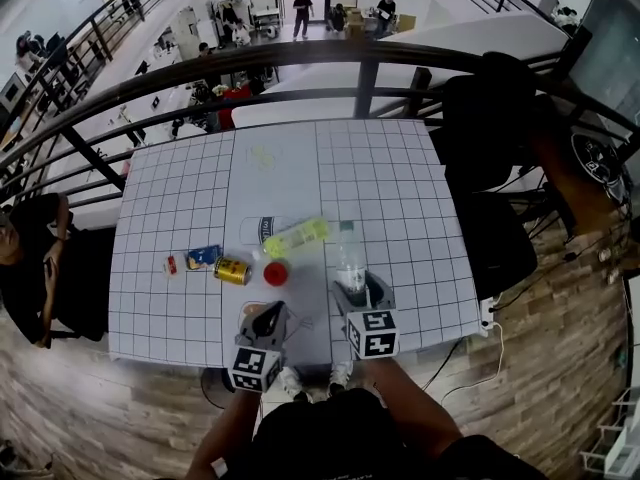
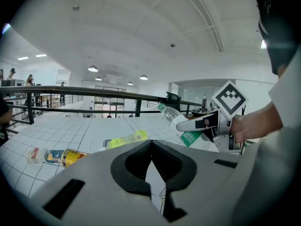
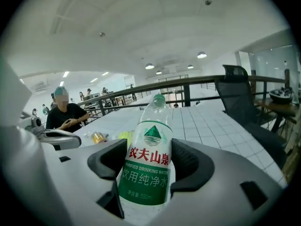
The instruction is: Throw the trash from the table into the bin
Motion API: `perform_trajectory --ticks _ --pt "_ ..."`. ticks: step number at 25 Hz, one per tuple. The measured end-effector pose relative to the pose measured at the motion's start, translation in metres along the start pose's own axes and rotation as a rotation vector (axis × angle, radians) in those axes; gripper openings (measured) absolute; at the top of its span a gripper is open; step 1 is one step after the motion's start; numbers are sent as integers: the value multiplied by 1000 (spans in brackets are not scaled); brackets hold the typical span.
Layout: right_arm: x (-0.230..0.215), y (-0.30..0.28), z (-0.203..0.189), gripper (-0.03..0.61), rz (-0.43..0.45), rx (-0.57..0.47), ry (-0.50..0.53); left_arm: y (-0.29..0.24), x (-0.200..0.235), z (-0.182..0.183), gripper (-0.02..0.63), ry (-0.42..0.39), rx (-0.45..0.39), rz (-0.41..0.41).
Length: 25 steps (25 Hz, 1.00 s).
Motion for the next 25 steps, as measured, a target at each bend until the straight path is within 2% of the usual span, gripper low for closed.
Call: perform_trajectory --ticks 3,8,13,18,25 --pt "12 13 31 314 15 -90 66 5 3 18 23 13 -40 20" --pt "28 29 69 313 63 -206 119 22 5 45 23 -2 -80 68" --pt "49 40 93 308 139 -292 152 45 21 60 23 22 -113 192" --pt "69 39 99 310 241 -317 200 64 29 61 23 44 -159 294" --pt "137 36 94 310 412 -301 284 108 48 46 22 95 -195 428"
Point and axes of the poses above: the fingertips, and each gripper's own axes: y backward along the fingers, x to its left, z out of its top, the point moved 1 cm from there along y, backward along the fingers, and after that the axes turned 4 degrees about x, right-handed, at the moved point
